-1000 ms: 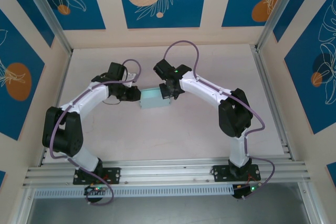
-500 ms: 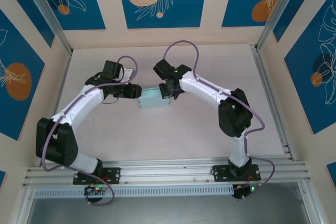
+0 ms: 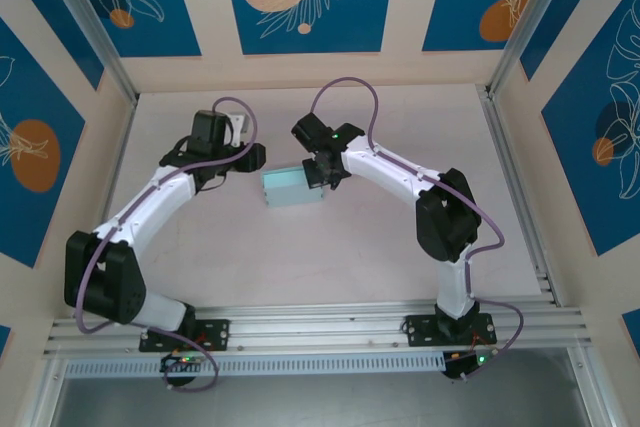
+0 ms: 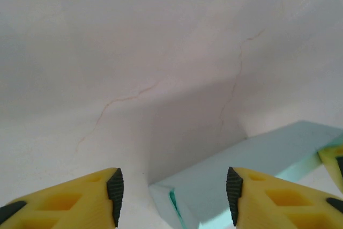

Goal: Fold the paper box

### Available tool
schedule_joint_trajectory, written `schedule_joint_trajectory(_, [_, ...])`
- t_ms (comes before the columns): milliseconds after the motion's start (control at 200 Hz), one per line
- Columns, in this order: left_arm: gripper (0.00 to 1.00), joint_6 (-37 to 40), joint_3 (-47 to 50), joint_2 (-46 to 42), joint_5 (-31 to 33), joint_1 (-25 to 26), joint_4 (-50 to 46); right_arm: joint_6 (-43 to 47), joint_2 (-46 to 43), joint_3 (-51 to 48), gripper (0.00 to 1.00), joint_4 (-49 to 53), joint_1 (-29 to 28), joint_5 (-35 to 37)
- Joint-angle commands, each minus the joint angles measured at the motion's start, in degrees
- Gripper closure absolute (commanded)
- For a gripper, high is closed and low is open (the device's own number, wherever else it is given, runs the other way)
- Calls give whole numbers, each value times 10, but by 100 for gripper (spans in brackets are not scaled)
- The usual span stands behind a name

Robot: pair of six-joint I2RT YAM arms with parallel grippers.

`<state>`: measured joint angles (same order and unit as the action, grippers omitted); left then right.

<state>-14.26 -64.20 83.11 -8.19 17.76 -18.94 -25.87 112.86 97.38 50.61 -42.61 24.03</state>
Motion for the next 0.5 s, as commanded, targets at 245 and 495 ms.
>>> schedule_joint_trajectory(245, [54, -14, 31, 45, 2, 12, 33, 5, 38, -5, 100, 27, -10, -30])
schedule_joint_trajectory(495, [58, -35, 105, 15, 7, 22, 59, 2, 39, -2, 100, 27, -9, -31])
